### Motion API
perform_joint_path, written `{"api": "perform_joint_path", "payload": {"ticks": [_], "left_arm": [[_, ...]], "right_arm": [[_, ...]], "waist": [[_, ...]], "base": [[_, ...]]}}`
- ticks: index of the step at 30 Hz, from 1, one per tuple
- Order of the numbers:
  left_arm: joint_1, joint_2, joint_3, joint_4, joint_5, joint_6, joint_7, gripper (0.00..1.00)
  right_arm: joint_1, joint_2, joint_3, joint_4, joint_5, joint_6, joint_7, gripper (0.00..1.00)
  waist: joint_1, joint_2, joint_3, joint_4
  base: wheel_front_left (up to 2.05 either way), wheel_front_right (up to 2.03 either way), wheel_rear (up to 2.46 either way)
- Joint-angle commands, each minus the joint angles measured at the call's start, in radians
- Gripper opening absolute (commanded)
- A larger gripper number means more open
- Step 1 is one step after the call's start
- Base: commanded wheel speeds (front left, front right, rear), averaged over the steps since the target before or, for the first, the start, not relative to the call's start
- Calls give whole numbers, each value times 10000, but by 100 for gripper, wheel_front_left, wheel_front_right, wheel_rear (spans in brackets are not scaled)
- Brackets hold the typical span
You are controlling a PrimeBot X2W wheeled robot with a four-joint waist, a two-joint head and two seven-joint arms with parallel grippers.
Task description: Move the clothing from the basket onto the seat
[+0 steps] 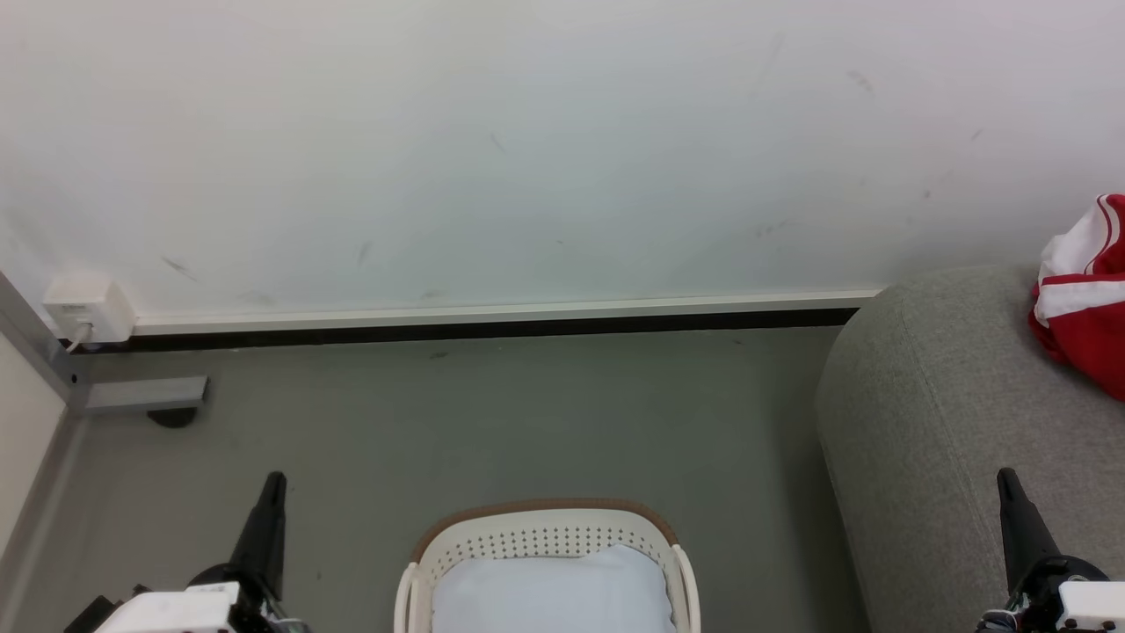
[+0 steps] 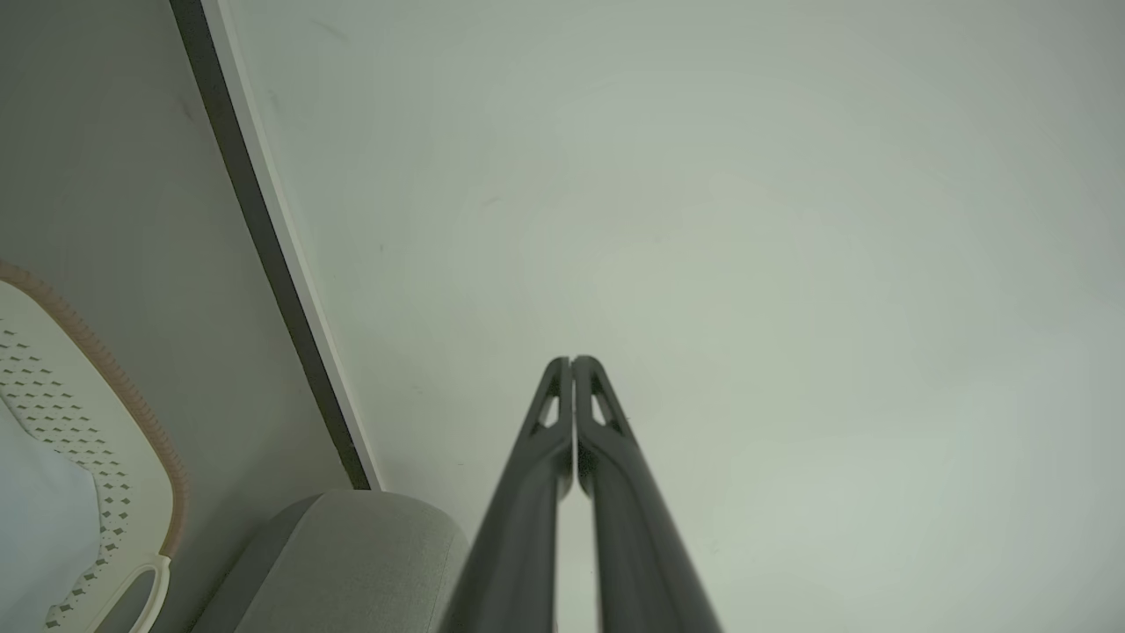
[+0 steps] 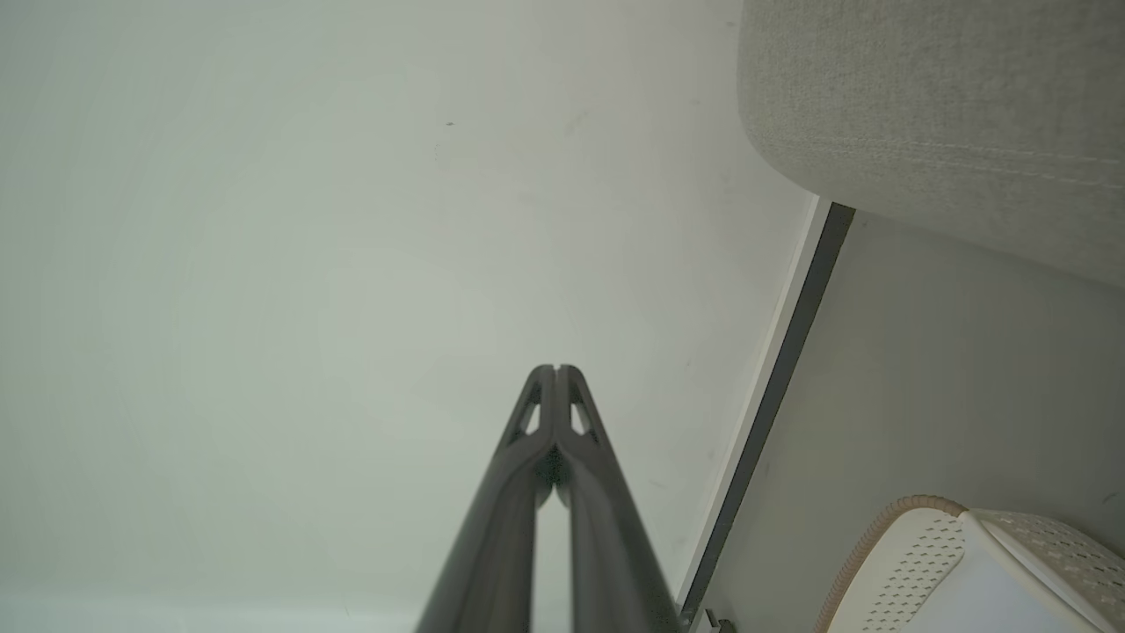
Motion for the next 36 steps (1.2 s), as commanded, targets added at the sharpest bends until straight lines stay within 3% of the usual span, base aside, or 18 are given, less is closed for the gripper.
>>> {"api": "perform_joint_path", "payload": {"ticks": [1,36], "left_arm": [[-93,23,25,-33,-130,-54,37,0],[-92,23,23,-34,-132,-54,35,0]], "right_arm": [[-137,-68,-7,-39,20,0,41,0],[-136,-68,-7,-39,21,0,40,0]], "waist": [[0,0,0,0],[0,0,0,0]], "base": [[0,0,0],[0,0,0]]}}
